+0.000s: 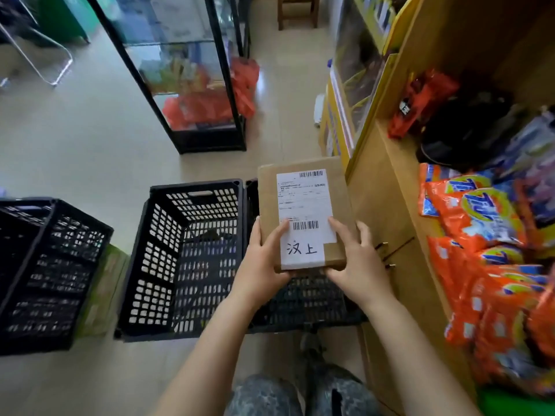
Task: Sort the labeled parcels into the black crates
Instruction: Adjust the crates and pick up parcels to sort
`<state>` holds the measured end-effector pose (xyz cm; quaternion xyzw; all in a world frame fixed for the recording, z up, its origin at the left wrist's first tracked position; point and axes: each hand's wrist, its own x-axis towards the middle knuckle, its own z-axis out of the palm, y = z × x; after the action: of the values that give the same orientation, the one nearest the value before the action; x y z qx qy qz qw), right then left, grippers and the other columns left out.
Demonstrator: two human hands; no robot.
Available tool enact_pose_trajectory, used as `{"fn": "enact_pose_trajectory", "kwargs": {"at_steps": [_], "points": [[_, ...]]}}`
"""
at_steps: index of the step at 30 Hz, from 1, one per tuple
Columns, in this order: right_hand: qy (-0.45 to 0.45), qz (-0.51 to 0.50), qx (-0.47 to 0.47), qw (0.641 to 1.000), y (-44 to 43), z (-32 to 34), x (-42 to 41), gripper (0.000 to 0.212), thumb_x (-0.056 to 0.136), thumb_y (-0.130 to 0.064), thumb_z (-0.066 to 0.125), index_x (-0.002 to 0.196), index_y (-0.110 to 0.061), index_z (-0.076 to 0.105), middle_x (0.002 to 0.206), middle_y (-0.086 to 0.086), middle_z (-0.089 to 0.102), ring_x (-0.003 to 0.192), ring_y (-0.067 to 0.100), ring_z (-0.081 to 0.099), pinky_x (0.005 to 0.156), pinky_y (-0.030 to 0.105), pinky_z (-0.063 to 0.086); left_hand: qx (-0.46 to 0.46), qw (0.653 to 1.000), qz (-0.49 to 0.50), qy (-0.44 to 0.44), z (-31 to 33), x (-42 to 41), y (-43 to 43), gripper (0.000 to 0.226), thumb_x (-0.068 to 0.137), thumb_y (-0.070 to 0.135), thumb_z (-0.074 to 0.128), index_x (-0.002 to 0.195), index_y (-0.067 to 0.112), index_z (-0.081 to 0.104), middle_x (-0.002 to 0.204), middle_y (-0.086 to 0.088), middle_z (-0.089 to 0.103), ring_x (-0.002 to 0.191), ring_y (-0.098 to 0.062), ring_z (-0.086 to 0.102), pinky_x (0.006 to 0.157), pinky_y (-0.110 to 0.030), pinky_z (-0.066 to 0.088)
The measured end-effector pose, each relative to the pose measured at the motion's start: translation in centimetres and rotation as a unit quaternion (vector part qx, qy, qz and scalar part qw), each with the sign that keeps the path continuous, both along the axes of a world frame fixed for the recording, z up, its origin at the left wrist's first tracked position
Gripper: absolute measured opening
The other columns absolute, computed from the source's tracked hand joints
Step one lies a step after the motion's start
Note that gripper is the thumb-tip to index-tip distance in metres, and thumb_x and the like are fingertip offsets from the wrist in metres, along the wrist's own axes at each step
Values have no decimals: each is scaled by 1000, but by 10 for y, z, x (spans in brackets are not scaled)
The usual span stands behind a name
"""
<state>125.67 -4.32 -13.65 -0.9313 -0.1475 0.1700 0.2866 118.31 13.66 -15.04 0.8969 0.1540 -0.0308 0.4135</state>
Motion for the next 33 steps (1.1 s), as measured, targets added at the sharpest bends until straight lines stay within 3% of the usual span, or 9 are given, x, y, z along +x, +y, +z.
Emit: {"fn": "enact_pose_trajectory", "kwargs": {"at_steps": [5,10,15,22,26,29,33], "points": [[54,16,-8,998,18,-62,38,88,82,-20,75,146,-47,20,158,-4,6,132,29,43,97,42,51,-3,998,25,55,-57,34,14,96,73,15,81,148,42,26,160,9,-4,143,-14,24,101,-17,33],[104,0,-12,995,34,-136,66,91,82,-22,76,146,-48,16,157,-8,0,137,27,35,100,44,49,-15,995,34,96,-128,64,26,97,76,15,77,148,48,20,159,14,-12,143,-14,24,96,-22,45],[129,-12,-24,991,49,-223,82,93,83,-17,74,149,-44,15,158,-7,-3,136,23,38,99,37,49,-13,990,61,130,-218,85,27,101,81,8,69,147,54,8,158,12,-21,143,-18,25,86,-20,49],[140,-4,-19,990,74,-330,105,93,85,-13,70,149,-47,12,156,-13,-10,139,19,32,98,29,45,9,981,103,162,-326,109,37,102,82,0,60,148,53,3,158,6,-21,146,-25,16,103,-35,45],[149,7,-25,989,91,-360,115,93,85,-17,69,148,-49,9,155,-15,-13,133,22,41,99,35,48,37,977,115,179,-352,119,47,102,84,-1,58,149,50,-1,157,1,-27,148,-23,-1,112,-33,31],[146,16,-34,989,97,-373,121,92,87,-18,69,150,-47,8,157,-10,-13,133,22,40,94,33,48,50,975,101,191,-363,124,56,101,85,-1,58,149,50,-1,157,0,-29,149,-24,-2,109,-37,36],[150,25,-39,988,98,-386,124,91,88,-19,69,151,-45,9,158,-10,-14,139,21,32,100,34,45,51,973,80,210,-374,129,62,98,87,-2,55,149,50,-1,157,-1,-31,149,-23,-5,106,-35,37]]}}
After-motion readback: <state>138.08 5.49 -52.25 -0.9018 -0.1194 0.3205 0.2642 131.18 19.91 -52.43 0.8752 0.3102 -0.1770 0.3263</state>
